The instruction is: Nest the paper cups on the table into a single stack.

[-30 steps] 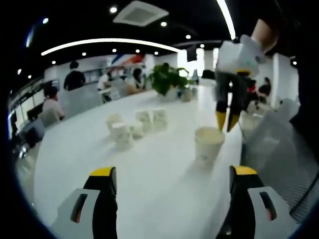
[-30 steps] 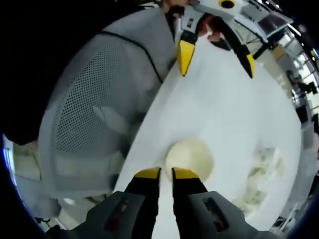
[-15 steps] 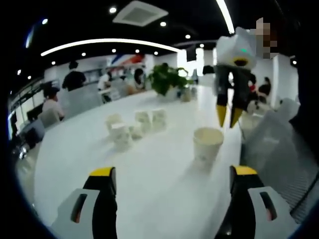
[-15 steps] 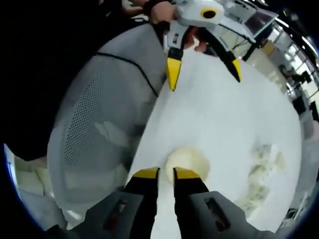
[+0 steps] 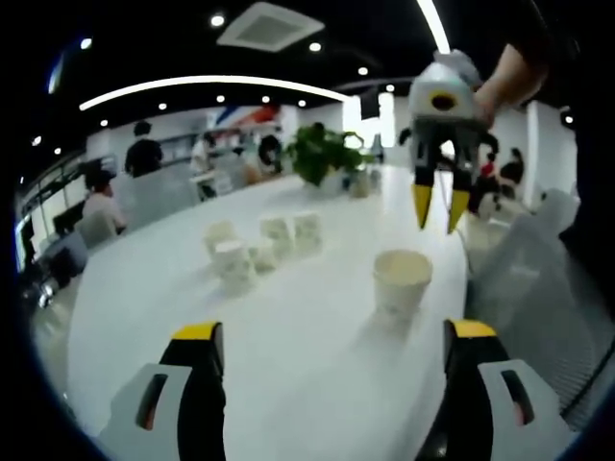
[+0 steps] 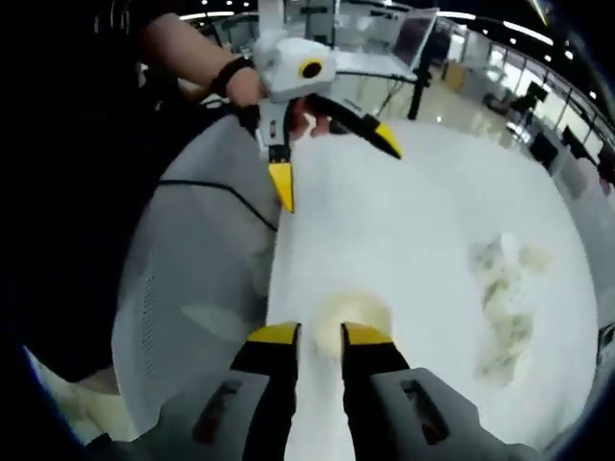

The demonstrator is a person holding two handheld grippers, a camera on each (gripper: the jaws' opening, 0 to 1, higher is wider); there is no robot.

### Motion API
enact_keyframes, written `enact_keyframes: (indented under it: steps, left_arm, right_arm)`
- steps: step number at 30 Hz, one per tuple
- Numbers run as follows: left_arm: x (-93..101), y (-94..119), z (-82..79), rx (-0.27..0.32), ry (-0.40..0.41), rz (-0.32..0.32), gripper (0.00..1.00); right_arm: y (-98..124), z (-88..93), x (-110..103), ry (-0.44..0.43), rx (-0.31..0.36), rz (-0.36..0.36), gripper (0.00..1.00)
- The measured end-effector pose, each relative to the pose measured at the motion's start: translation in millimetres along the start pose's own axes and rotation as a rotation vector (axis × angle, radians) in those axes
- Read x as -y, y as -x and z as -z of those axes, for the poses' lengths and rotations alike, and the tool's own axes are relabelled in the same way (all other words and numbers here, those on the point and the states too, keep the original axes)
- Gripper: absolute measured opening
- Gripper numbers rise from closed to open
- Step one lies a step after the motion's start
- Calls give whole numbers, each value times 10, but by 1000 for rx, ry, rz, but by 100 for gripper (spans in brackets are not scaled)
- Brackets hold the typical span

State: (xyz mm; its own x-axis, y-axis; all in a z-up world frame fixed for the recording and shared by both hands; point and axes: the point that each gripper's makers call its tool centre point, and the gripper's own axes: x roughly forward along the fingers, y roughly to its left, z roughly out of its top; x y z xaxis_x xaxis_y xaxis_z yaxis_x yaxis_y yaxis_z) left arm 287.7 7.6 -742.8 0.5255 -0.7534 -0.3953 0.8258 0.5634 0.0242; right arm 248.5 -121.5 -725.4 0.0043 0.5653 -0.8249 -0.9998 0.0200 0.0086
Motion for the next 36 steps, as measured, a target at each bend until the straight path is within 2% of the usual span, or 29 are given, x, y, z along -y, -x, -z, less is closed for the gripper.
enact_keyframes:
  steps: [5, 8, 11, 14, 21, 30, 36]
  left_arm:
    - [16, -17, -20, -3, -3, -1, 95]
    - [28, -31, -22, -6, -6, -1, 95]
    - [38, -34, -26, -6, -7, -2, 95]
    - [53, -35, -38, -6, -6, -5, 95]
    - [76, -53, -26, -15, -7, -7, 95]
    - [115, -43, -19, -17, 2, -16, 95]
    - [134, -27, 9, -24, 10, -23, 95]
  right_arm:
    - [93, -49, 150, -93, 73, 62, 17]
    - [189, -88, 278, -160, 141, 110, 19]
    - [247, -63, 351, -191, 158, 131, 21]
    - [329, -62, 458, -208, 189, 182, 25]
    - [476, 26, 681, -249, 211, 266, 34]
    - [545, 181, 930, -339, 233, 329, 44]
    - [555, 295, 1066, -371, 237, 362, 47]
